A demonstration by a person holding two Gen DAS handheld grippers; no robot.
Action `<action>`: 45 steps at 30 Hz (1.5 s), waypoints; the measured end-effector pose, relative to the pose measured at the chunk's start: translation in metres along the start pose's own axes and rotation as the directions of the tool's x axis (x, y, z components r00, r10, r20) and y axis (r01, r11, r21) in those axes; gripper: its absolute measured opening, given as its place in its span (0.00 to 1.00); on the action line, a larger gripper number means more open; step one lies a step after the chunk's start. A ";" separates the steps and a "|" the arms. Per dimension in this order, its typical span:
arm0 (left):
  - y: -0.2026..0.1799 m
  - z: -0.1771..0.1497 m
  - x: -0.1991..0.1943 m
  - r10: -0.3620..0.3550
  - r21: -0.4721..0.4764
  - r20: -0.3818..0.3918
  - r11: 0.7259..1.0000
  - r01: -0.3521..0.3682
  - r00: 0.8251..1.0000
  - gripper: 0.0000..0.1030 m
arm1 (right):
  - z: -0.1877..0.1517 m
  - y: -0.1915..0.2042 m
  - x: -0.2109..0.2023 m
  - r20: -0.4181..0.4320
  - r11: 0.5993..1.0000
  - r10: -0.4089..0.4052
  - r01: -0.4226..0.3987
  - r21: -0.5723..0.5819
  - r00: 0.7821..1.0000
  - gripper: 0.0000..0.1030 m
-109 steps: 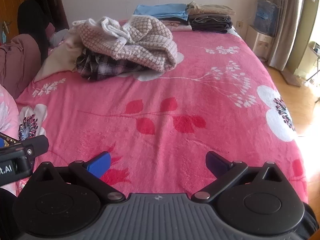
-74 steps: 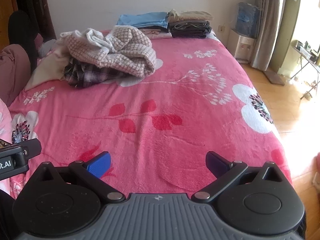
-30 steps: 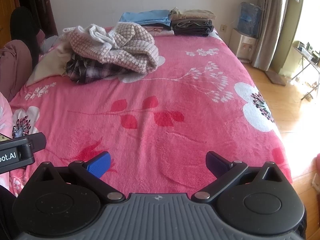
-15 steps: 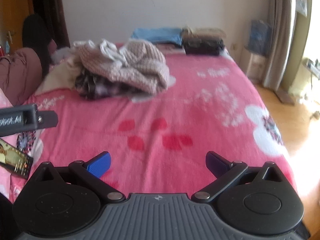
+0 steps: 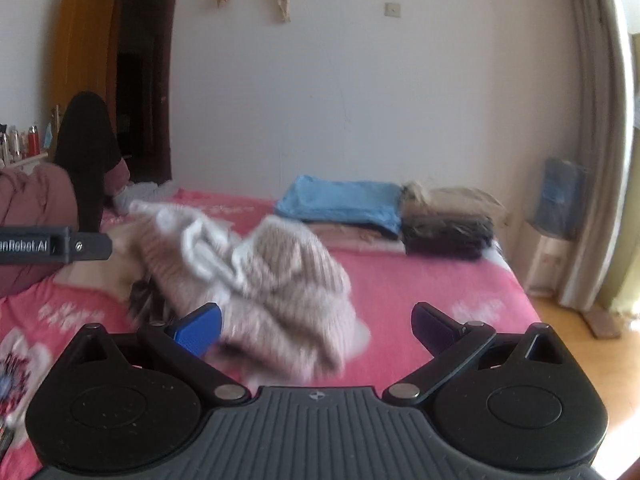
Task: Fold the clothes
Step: 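Reach into the pile and grasp the checked knit cardigan with both grippers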
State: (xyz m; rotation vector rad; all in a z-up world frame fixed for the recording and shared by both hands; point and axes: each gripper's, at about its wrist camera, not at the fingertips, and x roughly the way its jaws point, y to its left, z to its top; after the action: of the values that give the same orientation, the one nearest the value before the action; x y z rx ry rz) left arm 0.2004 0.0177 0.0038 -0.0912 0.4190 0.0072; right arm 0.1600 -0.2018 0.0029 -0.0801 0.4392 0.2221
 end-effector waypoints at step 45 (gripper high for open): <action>-0.003 -0.004 0.032 -0.004 -0.134 -0.091 0.991 -0.008 0.996 0.18 | 0.011 0.002 0.072 0.013 0.953 0.292 -0.292 0.080 0.956 0.14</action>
State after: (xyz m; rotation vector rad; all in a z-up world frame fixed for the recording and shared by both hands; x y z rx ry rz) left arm 0.2282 0.0143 -0.0132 -0.2248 0.5095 0.0331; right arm 0.2272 -0.1847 -0.0183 0.0658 0.4582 0.4954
